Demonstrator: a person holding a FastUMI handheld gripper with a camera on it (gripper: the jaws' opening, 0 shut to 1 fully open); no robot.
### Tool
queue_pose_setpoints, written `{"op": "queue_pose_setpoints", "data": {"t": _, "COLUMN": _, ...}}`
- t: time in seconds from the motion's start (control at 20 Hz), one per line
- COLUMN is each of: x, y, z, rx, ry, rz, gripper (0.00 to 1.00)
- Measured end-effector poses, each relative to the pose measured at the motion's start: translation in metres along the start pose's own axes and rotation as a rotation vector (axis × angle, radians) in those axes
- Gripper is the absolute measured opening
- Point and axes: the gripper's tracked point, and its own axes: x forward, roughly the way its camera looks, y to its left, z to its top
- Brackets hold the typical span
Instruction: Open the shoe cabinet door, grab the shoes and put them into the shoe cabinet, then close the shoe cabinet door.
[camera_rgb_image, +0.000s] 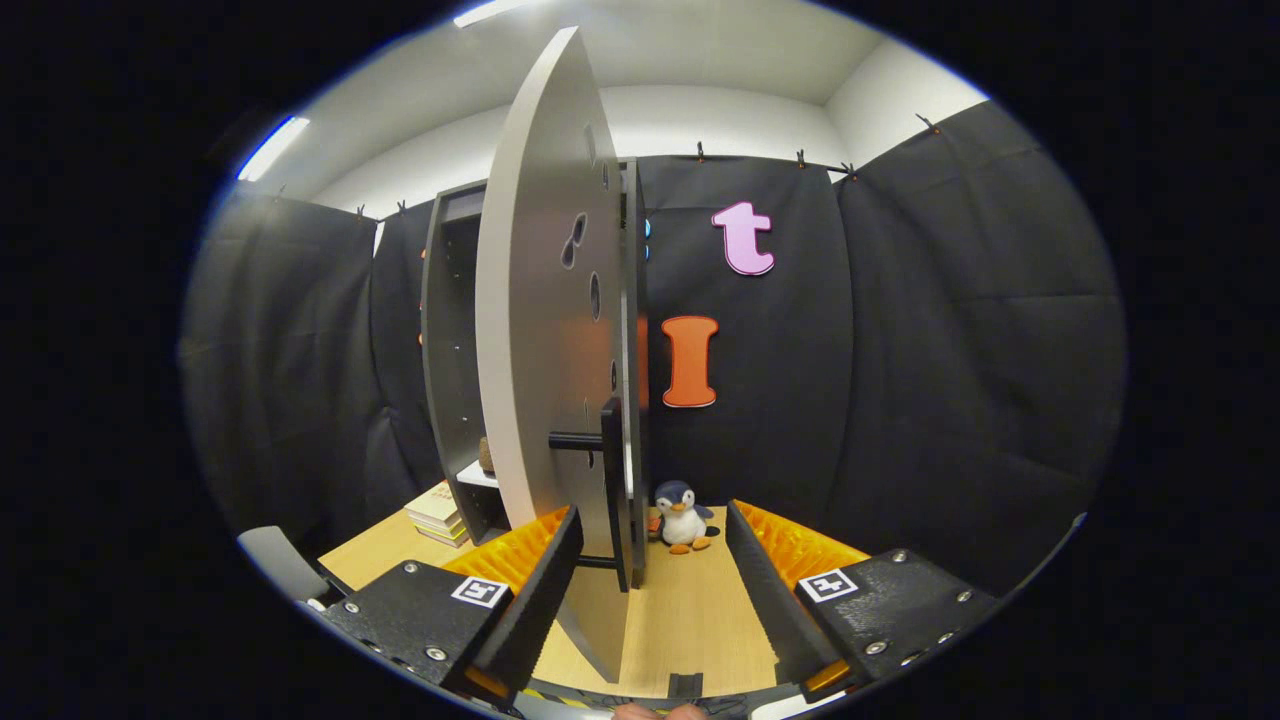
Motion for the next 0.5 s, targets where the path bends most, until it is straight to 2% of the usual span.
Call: {"op": "queue_pose_setpoints", "data": {"t": 0.5, "x": 0.001, "y": 0.045, "z": -0.001, "rx": 0.001, "ry": 0.025, "rz": 0.061, "gripper": 0.89}}
